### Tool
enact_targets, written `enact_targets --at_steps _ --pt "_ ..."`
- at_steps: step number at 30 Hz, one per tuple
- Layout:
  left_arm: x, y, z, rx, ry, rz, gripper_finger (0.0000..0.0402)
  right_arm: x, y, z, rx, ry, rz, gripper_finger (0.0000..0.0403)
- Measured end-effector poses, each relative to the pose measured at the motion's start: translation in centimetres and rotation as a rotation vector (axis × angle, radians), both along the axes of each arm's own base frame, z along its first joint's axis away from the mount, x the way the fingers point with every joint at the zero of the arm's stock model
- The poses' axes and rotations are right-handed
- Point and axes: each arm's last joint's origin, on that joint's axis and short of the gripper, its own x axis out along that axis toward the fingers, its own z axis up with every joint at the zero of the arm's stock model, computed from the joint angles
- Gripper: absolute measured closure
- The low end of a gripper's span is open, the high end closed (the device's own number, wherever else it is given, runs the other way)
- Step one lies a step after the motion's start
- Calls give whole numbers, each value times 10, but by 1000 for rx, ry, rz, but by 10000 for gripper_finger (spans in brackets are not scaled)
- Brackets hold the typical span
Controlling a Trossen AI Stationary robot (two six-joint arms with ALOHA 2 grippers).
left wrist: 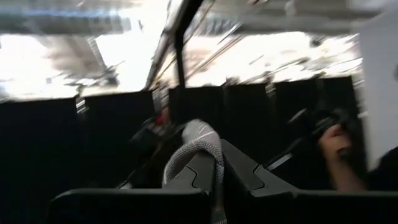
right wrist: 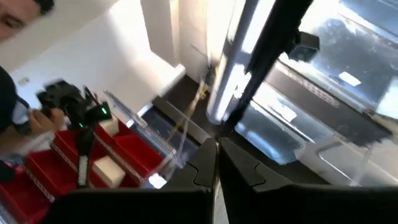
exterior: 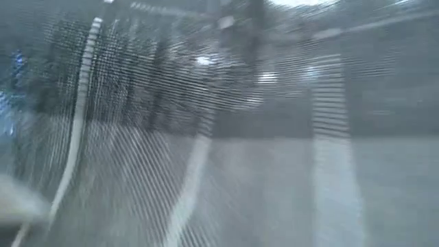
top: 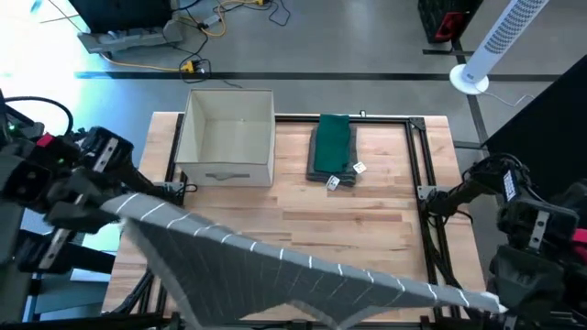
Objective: Fold towel
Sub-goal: Fold the gray patterned towel
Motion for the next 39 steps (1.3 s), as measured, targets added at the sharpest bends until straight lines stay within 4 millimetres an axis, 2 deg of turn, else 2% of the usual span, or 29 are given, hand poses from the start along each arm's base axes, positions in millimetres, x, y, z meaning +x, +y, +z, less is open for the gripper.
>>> enact_targets --at_steps 5,14,18,21,24,31,34,39 --pt "11 3 -18 100 170 160 401 9 -10 -2 87 145 -231 402" --pt "24 32 -62 232 505 339 401 53 -50 -21 260 451 -777 402" --pt "27 47 -82 332 674 370 401 69 -62 -41 297 558 -940 402" --pt "28 59 -92 380 773 442 401 78 -69 -60 319 612 -984 403" --pt "29 71 -90 378 775 474 401 80 -78 -72 387 642 -987 403" --pt "28 74 -60 274 550 270 401 81 -84 -86 461 711 -911 403" --pt "25 73 -46 247 427 167 401 81 -78 -78 451 697 -847 403" --pt "15 74 -28 203 254 29 401 78 -62 -52 377 604 -621 403"
